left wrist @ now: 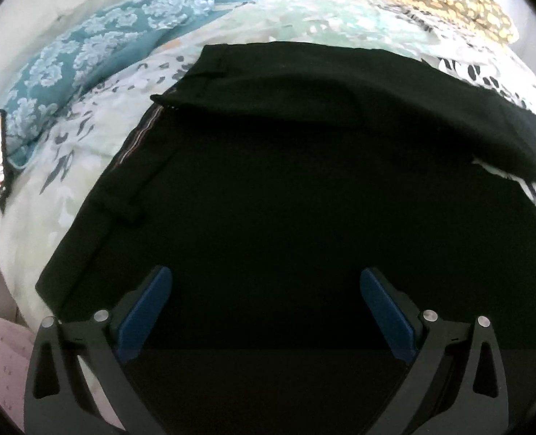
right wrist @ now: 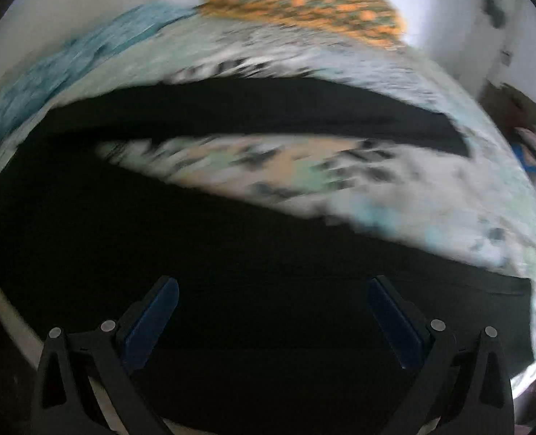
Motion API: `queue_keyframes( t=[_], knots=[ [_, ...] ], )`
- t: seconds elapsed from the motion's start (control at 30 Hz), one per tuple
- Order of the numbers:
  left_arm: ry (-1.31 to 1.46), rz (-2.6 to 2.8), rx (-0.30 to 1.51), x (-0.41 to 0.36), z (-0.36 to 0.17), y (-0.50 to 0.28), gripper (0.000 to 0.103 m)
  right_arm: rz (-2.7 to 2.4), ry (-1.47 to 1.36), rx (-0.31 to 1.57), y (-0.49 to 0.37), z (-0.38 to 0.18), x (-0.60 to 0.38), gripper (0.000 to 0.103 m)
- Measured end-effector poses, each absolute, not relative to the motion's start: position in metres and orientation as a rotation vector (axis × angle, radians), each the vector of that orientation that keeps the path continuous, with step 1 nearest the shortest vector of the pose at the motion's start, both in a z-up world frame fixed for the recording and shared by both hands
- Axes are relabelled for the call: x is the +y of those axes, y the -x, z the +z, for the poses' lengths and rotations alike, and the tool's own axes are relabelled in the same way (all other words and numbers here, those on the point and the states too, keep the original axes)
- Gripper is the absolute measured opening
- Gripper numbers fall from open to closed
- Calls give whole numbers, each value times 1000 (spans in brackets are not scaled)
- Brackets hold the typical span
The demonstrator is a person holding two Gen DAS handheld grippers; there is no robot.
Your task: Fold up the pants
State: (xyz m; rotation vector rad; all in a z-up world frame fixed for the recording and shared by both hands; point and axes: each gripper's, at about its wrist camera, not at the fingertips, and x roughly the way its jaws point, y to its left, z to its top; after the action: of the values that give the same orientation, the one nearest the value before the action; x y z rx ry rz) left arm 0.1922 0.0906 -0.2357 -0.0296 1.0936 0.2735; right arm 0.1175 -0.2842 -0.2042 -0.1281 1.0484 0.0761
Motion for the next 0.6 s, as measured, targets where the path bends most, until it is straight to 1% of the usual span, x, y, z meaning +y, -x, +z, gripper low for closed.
queue_keyframes(
  t=[0.07, 0.1, 0.13, 0.27, 0.6],
  knots=[
    [15, 271, 1073, 89, -237, -191, 103, 92, 155, 1116, -118, -229, -274, 103],
    [8, 274, 1067, 88, -237, -190, 103, 94, 149, 1098, -114, -234, -272, 103],
    [1, 278, 1061, 86, -238, -189, 103, 107, 124, 1052, -108, -233, -276, 103],
    [-4, 281, 1061, 87, -238, -192, 103, 165, 106, 1007, -102, -238, -281, 103],
    [-2, 293, 1081, 87, -238, -193, 103, 136, 98, 1000, -106, -235, -281, 103]
  ],
)
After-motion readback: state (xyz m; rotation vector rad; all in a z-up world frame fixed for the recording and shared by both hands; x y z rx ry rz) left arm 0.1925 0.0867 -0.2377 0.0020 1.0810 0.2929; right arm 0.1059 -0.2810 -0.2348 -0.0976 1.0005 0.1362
